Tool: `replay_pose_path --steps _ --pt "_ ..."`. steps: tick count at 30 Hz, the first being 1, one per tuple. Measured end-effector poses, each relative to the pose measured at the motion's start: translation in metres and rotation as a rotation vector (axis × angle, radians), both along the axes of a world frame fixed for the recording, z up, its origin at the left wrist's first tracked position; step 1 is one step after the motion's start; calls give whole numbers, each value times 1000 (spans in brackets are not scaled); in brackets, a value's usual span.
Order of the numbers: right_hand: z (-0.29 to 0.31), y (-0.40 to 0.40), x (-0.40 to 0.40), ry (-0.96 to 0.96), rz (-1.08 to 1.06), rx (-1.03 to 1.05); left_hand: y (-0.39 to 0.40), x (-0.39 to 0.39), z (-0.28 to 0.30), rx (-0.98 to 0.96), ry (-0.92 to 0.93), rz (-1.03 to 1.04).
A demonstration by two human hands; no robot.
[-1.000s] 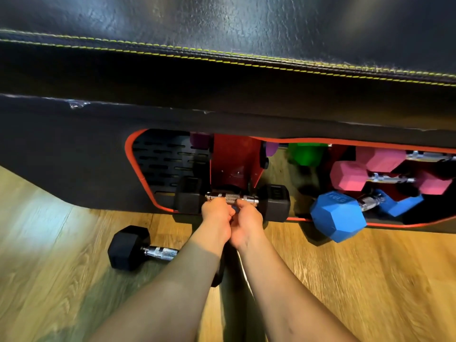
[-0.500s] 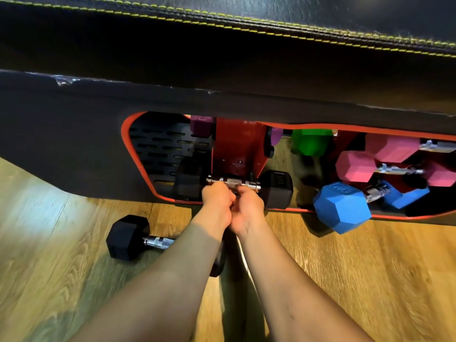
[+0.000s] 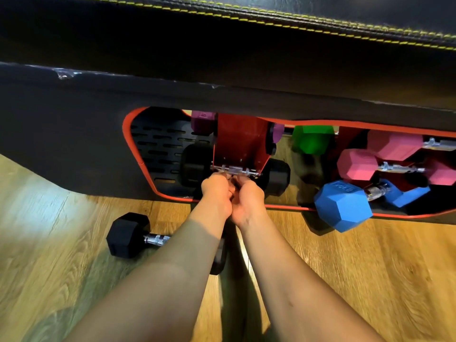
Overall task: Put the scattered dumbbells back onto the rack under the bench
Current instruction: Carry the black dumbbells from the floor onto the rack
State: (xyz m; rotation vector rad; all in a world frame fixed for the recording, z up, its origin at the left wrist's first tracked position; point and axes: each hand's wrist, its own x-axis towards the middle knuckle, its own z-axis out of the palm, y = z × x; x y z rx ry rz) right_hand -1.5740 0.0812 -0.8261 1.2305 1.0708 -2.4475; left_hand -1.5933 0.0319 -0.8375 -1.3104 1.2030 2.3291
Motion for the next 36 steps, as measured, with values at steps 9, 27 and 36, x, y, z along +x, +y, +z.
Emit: replay_pose_path --steps 9,27,36 --pt "6 -7 7 62 15 10 -5 10 17 -29 17 -46" --pt "12 -71 57 4 183 92 -63 58 18 -385 14 -75" --pt "-3 -128 107 -89 497 194 -134 118 -1 -894 -205 -228"
